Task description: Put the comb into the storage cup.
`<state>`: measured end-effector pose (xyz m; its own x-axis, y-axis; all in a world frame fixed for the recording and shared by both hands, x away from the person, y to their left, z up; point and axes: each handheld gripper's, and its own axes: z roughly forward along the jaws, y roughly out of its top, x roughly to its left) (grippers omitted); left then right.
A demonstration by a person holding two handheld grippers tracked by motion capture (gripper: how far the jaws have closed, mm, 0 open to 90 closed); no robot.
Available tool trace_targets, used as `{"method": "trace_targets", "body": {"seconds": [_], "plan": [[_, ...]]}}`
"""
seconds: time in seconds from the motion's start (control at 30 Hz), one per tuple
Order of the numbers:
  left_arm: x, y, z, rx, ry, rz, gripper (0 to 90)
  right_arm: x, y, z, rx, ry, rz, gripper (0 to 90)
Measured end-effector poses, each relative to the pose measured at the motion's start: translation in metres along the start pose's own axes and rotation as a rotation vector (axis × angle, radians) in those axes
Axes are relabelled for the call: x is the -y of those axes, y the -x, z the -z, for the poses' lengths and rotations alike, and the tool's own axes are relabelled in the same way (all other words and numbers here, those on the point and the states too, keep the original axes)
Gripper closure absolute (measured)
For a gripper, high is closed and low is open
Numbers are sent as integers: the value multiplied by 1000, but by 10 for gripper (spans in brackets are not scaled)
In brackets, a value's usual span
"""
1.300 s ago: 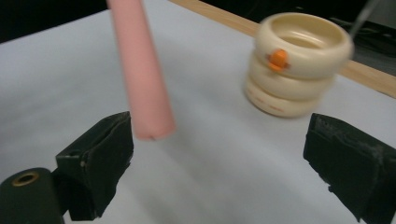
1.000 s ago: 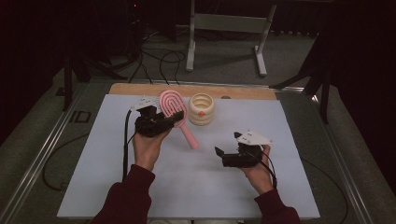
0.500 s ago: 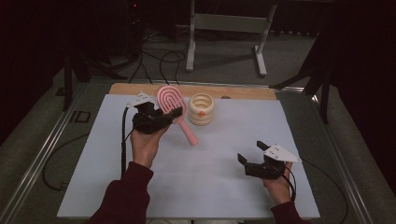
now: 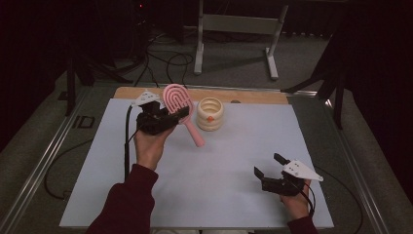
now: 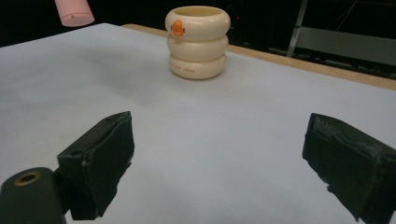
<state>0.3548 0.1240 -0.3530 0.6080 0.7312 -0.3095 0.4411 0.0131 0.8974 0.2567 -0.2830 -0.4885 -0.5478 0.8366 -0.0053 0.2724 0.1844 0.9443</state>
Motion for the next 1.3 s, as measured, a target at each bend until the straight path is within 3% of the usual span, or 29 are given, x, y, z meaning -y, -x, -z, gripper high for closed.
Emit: {"method": "trace_targets", "body": {"seconds": [0.43, 1.2, 1.23, 1.3], "plan": [[-18, -5, -4, -10, 22, -7, 644, 6, 6, 2, 49, 25, -20, 89], [-43, -3, -23, -30, 30, -50, 644, 8, 6, 3, 58, 25, -21, 89], [-47, -2, -27, -51, 20, -66, 644, 7, 6, 4, 54, 30, -21, 89], [-48, -2, -29, -53, 23, -65, 644, 7, 6, 4, 54, 31, -23, 89]]}}
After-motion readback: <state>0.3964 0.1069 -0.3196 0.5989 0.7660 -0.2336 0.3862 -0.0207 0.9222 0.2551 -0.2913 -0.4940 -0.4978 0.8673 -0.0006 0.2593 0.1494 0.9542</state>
